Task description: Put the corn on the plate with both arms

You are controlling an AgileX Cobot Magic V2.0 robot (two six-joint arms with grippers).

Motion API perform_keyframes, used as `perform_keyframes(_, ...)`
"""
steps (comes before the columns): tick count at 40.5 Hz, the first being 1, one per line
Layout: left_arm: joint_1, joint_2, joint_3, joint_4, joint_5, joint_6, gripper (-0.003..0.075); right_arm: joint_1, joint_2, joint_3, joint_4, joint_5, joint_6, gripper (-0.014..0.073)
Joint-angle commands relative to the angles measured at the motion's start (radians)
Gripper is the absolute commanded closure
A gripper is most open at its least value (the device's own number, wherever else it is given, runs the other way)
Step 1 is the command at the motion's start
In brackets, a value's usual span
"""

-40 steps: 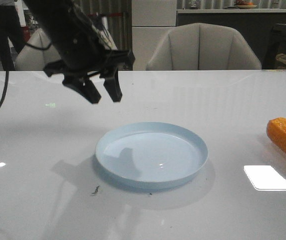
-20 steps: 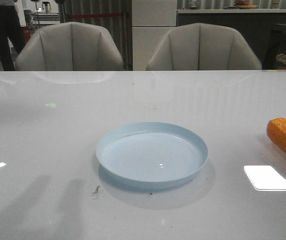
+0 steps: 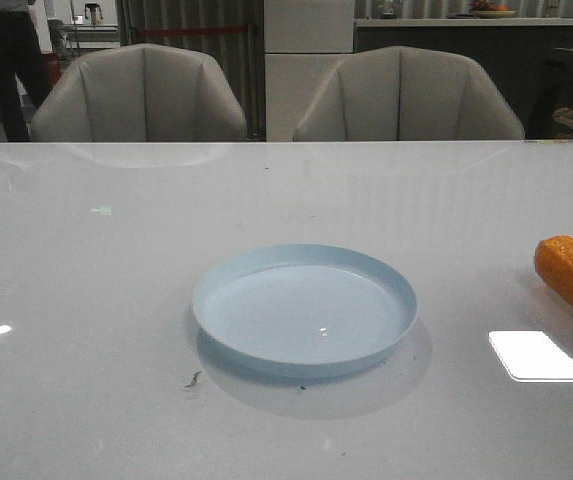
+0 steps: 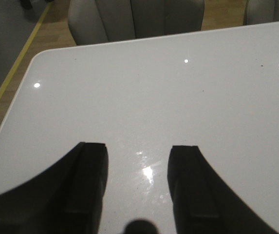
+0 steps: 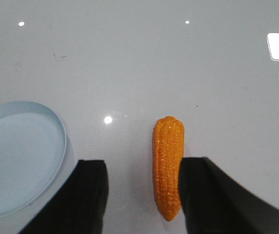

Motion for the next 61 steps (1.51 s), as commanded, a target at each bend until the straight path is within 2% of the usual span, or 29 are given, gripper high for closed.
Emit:
perform_keyframes(1,0.036,-0.115,0.109,-0.022,-0.174,-0.015,0.0352,-0.004,-0.006,-0.035,0.005,-0.076,-0.005,0.0148)
perform_keyframes(10,0.055,-0.244,0.323,-0.071,-0.191,-0.015,0.0352,-0.004,-0.006,-0.035,0.005,-0.075,-0.005,0.0148)
perform_keyframes(15,0.055,-0.277,0.377,-0.143,-0.185,-0.015,0.0352,-0.004,-0.004,-0.035,0.001,-0.077,-0.008,0.0148)
perform_keyframes(21,0.055,-0.276,0.397,-0.148,-0.180,-0.015,0.0352,-0.004,0.048,-0.042,-0.031,-0.143,-0.023,0.0139)
perform_keyframes(30,0.055,-0.276,0.397,-0.150,-0.184,-0.015,0.0352,-0.004,0.240,-0.119,-0.031,-0.112,-0.023,-0.0005)
perform_keyframes(35,0.055,-0.276,0.397,-0.150,-0.180,-0.015,0.0352,-0.004,0.367,-0.199,-0.031,-0.102,-0.023,-0.0022)
perform_keyframes(39,0.055,-0.276,0.397,-0.150,-0.178,-0.015,0.0352,-0.004,0.460,-0.292,-0.031,-0.039,-0.023,-0.0022)
perform_keyframes(50,0.055,-0.276,0.397,-0.150,-0.136,-0.015,0.0352,-0.022,0.697,-0.555,-0.032,0.275,0.007,-0.0022)
perform_keyframes(61,0.055,-0.276,0.397,-0.150,-0.111,-0.015,0.0352,-0.042,0.824,-0.618,-0.033,0.336,0.039,-0.0021)
